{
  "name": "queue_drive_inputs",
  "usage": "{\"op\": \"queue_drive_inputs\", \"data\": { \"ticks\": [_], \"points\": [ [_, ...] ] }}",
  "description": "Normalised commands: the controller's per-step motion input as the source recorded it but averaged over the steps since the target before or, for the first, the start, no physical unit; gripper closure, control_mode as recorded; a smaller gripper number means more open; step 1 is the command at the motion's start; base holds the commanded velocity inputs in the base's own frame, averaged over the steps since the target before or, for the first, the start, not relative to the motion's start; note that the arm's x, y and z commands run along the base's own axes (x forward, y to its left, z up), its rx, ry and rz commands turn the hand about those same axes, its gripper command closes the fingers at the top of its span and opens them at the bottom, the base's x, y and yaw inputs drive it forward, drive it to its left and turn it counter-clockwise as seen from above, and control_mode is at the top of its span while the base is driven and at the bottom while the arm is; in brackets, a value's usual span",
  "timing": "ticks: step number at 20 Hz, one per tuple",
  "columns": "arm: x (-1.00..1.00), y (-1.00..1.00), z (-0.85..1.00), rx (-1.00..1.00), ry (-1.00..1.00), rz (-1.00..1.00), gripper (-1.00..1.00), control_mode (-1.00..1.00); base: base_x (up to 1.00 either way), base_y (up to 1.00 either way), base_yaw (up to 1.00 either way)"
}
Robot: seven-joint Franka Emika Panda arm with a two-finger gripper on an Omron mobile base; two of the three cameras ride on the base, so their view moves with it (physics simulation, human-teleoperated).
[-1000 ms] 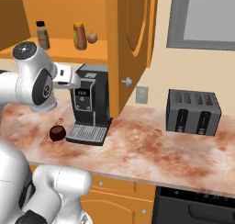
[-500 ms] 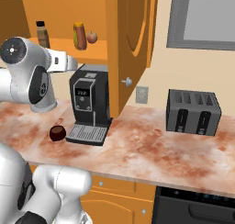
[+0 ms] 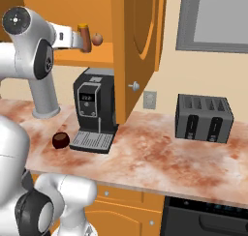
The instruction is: Pick the cinnamon and honey bottle from the cabinet and place them next to the mug.
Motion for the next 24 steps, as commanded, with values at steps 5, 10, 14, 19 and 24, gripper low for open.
{"op": "queue_drive_inputs", "data": {
  "ticks": [5, 10, 14, 19, 24],
  "points": [
    [0.23, 0.00, 0.03, 0.00, 0.00, 0.00, -1.00, -1.00, 0.00, 0.00, 0.00],
    [0.44, 0.00, -0.01, 0.00, 0.00, 0.01, -1.00, -1.00, 0.00, 0.00, 0.00],
    [0.47, 0.00, -0.08, 0.00, 0.00, 0.12, -1.00, -1.00, 0.00, 0.00, 0.00],
    [0.54, 0.00, -0.08, 0.00, 0.00, 0.16, -1.00, -1.00, 0.00, 0.00, 0.00],
    [0.68, 0.00, -0.18, 0.00, 0.00, 0.08, -1.00, -1.00, 0.00, 0.00, 0.00]
  ]
}}
